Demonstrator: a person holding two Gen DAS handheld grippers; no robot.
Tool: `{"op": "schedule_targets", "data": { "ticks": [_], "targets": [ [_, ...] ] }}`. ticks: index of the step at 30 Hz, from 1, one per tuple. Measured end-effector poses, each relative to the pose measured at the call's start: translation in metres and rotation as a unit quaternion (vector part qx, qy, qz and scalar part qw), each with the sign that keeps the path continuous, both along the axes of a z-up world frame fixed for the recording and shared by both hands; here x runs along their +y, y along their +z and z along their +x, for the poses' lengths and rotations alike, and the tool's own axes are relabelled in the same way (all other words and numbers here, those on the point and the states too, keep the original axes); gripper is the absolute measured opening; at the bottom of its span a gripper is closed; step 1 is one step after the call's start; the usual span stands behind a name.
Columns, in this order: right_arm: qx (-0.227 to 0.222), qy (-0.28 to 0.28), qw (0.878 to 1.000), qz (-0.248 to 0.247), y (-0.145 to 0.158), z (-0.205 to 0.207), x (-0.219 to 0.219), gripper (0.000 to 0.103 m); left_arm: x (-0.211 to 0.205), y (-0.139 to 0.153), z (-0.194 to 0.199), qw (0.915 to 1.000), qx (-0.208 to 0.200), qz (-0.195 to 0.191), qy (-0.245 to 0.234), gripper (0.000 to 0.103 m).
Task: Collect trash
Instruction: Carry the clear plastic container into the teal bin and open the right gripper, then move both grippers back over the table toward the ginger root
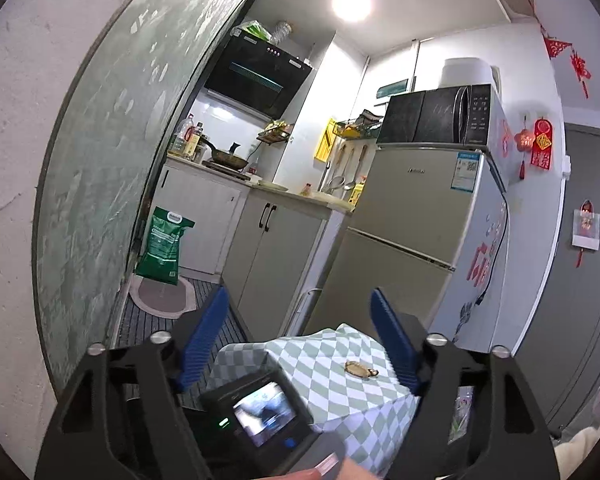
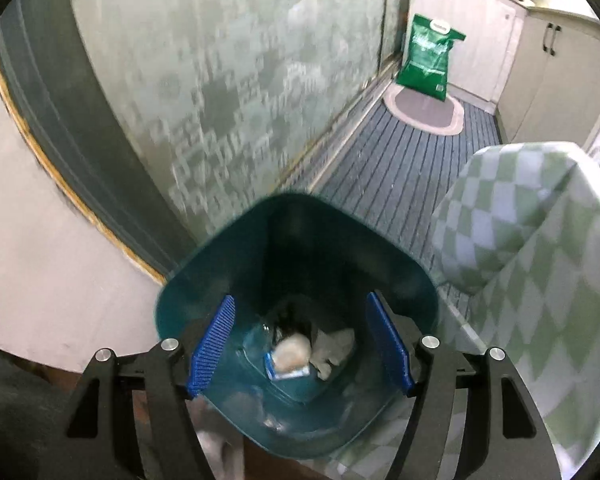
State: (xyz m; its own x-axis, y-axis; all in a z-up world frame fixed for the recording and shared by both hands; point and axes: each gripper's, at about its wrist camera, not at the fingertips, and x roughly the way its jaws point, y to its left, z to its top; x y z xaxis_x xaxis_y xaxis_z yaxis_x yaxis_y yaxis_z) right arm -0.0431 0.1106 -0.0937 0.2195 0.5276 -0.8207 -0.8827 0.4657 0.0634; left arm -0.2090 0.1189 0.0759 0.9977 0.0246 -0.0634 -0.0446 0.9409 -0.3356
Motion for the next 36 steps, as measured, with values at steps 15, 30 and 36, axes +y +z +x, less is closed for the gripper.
{"op": "schedule_targets", "data": {
  "ticks": [15, 30, 36],
  "targets": [
    [-0.078, -0.106, 0.979, 0.156, 0.118, 0.067, -0.132, 0.072, -0.034, -0.018, 0.077, 0.9958, 0.088, 0.012, -0.022, 0.045],
    [-0.076, -0.247, 0.952, 0.163, 0.11, 0.131, -0.291, 0.074, -0.097, -0.071, 0.216, 0.9698, 0.219, 0.041, -0.1, 0.082],
    [-0.06, -0.264, 0.945, 0.182, 0.109, 0.137, -0.337, 0.075, -0.126, -0.105, 0.258, 0.9491, 0.275, 0.081, -0.131, 0.082]
  ]
}}
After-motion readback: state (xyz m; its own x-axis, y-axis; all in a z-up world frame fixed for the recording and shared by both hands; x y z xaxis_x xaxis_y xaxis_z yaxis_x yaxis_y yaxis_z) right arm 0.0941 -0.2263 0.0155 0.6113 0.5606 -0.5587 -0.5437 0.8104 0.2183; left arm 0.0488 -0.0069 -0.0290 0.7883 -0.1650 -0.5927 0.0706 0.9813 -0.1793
